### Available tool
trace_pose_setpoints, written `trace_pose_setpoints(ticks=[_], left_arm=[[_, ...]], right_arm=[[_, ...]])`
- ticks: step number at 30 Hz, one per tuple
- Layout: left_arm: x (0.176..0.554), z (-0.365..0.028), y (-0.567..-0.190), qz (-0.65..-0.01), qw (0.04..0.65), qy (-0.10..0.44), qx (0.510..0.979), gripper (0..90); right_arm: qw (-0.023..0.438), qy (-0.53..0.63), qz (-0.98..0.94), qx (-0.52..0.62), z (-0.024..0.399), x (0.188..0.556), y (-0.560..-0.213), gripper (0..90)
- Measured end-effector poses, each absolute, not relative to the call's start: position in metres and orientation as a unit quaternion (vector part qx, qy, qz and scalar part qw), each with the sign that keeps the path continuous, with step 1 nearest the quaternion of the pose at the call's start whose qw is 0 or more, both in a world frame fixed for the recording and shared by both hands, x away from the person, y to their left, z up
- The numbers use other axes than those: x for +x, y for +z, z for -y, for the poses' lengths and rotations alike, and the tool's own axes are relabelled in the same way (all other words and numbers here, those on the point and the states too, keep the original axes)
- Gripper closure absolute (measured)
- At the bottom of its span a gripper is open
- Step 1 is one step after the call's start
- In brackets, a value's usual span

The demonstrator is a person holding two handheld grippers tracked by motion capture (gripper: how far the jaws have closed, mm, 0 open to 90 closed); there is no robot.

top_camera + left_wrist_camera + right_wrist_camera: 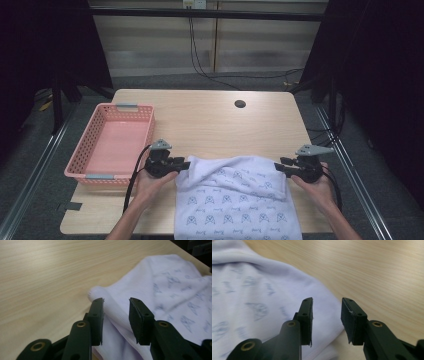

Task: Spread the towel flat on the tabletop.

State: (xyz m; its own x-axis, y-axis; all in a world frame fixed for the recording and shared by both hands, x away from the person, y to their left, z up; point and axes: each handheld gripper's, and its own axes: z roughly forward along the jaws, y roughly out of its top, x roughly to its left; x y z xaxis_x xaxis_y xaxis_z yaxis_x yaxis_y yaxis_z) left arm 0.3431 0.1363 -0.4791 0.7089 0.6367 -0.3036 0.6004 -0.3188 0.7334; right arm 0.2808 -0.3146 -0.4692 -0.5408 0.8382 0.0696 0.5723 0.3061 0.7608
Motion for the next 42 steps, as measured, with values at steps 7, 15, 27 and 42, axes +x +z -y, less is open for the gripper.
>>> trace_pose_setpoints(ticks=[7, 15, 27, 42], left_arm=[[0.353, -0.122, -0.494, -0.378, 0.423, 0.021, 0.823, 56.6], [0.345, -0.109, -0.494, -0.34, 0.414, 0.053, 0.843, 71.0], [0.334, -0.124, -0.439, -0.31, 0.515, 0.082, 0.794, 80.9], [0.37, -0.141, -0.386, -0.332, 0.544, 0.127, 0.76, 85.7]], right_arm=[[0.173, 0.326, -0.804, 0.466, 0.313, 0.309, -0.499, 50.0], [0.153, 0.343, -0.804, 0.46, 0.306, 0.309, -0.501, 80.3], [0.182, 0.42, -0.759, 0.463, 0.324, 0.3, -0.465, 85.9], [0.228, 0.48, -0.722, 0.443, 0.329, 0.331, -0.383, 85.7]])
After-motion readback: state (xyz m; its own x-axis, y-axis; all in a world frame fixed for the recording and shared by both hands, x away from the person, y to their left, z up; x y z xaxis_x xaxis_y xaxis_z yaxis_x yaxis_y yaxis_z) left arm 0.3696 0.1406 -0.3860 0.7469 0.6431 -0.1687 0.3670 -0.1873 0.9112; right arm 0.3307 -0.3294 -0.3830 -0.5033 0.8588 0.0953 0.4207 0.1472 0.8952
